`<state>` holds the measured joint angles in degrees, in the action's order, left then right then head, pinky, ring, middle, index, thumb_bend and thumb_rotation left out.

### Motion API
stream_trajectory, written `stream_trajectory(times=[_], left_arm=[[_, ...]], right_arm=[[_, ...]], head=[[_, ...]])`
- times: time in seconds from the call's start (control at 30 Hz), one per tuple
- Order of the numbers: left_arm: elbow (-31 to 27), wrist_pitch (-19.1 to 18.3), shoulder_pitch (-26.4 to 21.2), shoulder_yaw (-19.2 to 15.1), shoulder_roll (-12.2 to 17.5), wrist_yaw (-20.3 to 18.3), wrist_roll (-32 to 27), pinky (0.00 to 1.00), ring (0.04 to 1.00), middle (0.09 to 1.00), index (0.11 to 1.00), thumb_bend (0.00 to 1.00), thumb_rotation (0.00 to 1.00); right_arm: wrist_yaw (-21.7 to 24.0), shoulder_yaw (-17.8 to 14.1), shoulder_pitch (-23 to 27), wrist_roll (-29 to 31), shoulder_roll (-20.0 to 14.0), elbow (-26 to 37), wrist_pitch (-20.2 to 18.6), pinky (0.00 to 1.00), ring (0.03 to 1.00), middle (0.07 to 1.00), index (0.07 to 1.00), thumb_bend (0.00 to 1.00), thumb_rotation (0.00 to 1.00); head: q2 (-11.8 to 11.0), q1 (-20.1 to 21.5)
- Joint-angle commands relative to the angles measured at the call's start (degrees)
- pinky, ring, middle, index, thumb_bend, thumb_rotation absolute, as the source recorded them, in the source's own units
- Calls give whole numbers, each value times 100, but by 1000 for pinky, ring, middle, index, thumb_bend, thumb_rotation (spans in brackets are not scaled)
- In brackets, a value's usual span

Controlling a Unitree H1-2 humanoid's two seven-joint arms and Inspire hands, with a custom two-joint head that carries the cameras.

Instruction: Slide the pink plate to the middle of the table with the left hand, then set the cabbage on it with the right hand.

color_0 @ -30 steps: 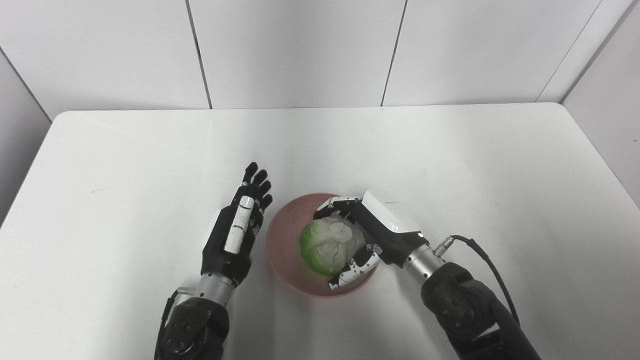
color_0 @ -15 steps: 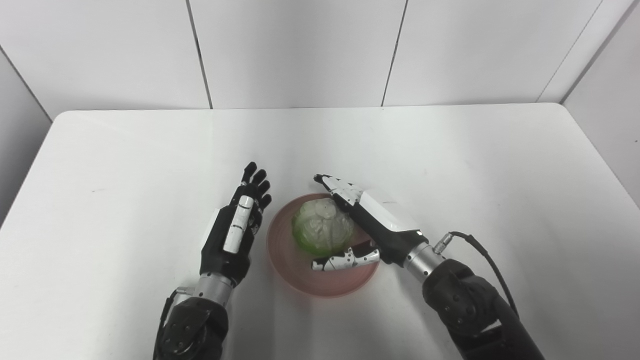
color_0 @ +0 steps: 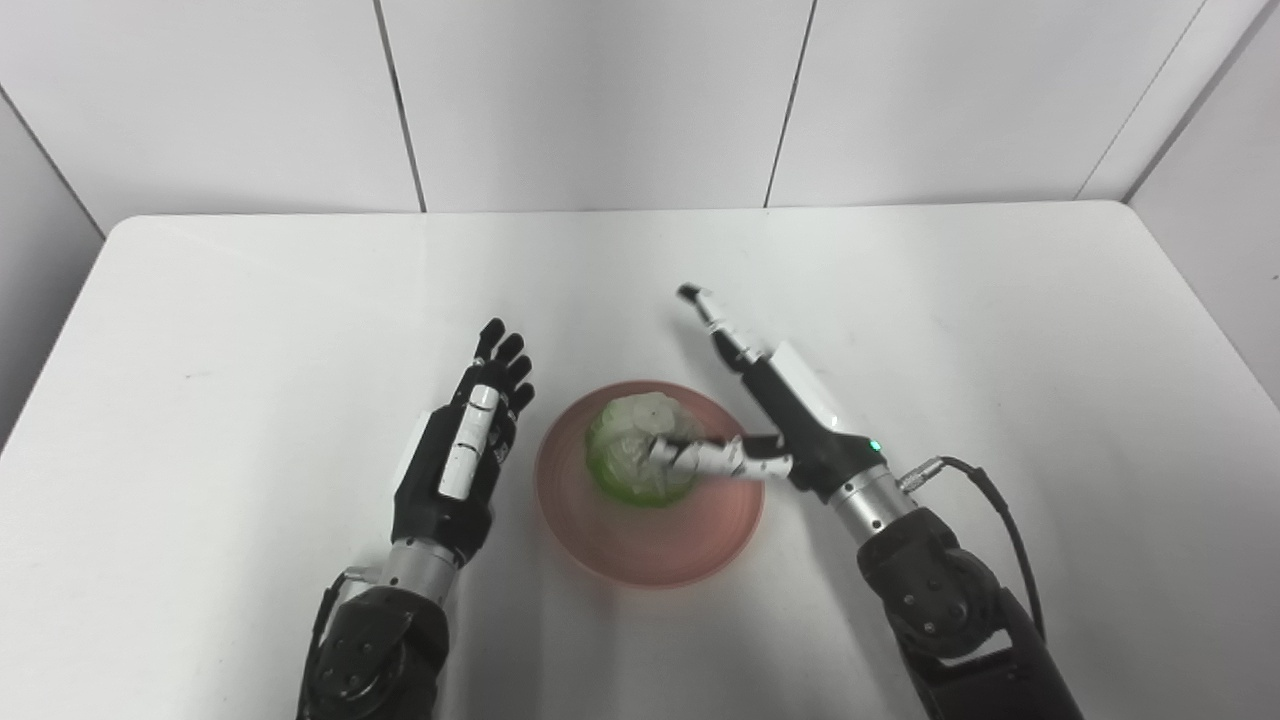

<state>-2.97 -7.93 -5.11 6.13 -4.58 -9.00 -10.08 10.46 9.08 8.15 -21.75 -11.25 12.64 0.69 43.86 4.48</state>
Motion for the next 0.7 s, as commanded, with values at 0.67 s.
stream_trajectory(times=[0.67], left_arm=[[-118, 153, -172, 15, -21, 41, 214, 1000, 1000, 1000, 1000, 687, 801]], right_arm=[[-879, -1215, -93, 2932, 1536, 367, -1640, 1000, 1000, 1000, 1000, 637, 967]], head=[[47, -5]])
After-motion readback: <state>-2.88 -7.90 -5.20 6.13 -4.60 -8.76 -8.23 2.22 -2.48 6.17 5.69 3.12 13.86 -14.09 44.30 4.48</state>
